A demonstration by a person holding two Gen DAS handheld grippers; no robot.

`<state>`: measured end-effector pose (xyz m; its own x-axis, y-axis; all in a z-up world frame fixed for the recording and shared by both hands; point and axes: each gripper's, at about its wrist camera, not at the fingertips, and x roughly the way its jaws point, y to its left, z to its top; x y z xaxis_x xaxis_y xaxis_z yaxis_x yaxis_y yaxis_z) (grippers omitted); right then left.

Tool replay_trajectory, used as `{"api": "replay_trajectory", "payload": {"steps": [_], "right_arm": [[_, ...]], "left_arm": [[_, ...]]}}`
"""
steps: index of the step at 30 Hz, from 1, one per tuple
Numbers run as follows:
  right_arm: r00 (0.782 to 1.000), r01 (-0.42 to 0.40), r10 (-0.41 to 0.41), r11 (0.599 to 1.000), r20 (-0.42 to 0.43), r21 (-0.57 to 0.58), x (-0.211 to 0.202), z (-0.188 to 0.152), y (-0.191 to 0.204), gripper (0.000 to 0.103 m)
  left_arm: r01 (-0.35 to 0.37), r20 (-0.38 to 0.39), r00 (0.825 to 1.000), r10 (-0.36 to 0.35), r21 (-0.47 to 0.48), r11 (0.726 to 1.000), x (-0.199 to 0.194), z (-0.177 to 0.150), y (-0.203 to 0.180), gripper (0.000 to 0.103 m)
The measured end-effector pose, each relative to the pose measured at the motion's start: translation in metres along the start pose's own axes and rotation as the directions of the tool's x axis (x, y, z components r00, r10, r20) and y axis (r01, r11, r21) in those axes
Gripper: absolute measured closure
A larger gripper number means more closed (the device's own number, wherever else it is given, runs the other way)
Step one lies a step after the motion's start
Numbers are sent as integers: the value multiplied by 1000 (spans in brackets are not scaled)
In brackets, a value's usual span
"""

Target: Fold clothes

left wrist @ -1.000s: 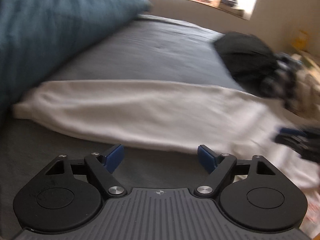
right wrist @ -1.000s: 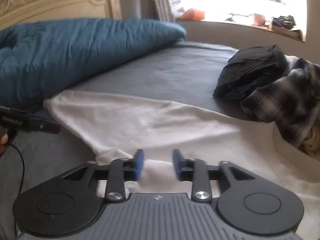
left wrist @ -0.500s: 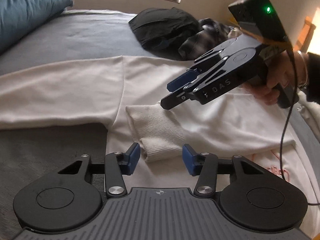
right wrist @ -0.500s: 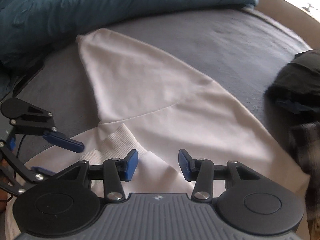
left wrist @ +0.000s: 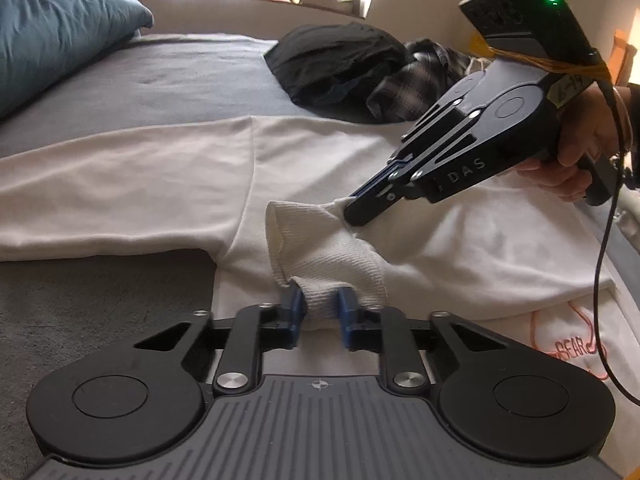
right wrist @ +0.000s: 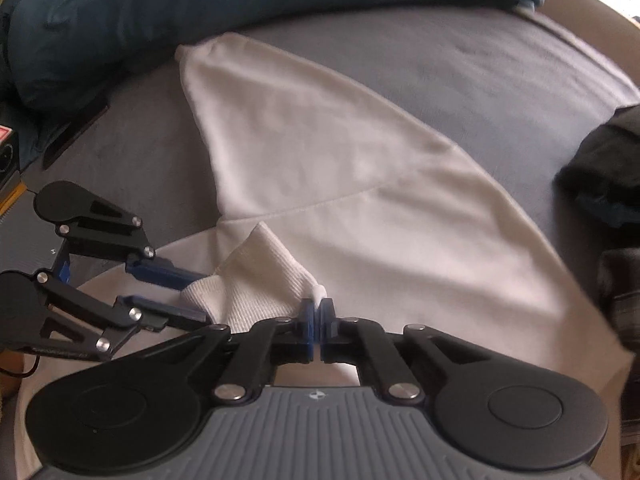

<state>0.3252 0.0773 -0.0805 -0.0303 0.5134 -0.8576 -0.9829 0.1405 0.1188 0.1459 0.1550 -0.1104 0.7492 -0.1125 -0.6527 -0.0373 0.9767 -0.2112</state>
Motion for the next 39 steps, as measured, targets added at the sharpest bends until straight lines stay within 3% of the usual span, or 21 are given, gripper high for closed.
{"api": "replay_trajectory", "payload": {"steps": [11, 19, 24, 27, 30, 32, 33, 36, 39], "right_arm": [[997, 33, -37, 998, 73, 59, -13, 3, -14, 102], [993, 77, -84, 993, 77, 86, 9, -1, -13, 102], [985, 91, -114, 981, 130, 169, 4, -7, -18, 94], [952, 98, -176, 951, 252, 293, -28, -20, -28, 87], [889, 83, -263, 898, 375, 433, -71, -41, -39, 76], [856, 121, -344, 858, 385, 499, -97, -61, -41, 76], [852, 152, -379, 840, 362, 521, -105, -71, -42, 76], [882, 234, -404, 822, 243, 519, -108, -96, -50, 76], [919, 276, -371, 847, 135, 455, -93, -108, -55, 75]], "left_arm": [[-28, 45, 999, 28, 2, 1000, 4, 13, 0, 97], [-54, 26, 998, 54, 12, 998, 11, 9, 0, 97], [-71, 17, 997, 71, 9, 997, 7, 10, 2, 91], [-81, 16, 997, 81, 8, 997, 0, 12, 4, 91], [-104, 33, 994, 104, 10, 994, -12, 14, 7, 91], [-105, 54, 993, 104, 18, 994, -18, 18, 6, 91], [-99, 63, 993, 97, 23, 995, -20, 20, 5, 91], [-65, 58, 996, 62, 51, 997, -15, 30, -2, 91], [-51, 8, 999, 51, 92, 994, 6, 33, -16, 91]]}}
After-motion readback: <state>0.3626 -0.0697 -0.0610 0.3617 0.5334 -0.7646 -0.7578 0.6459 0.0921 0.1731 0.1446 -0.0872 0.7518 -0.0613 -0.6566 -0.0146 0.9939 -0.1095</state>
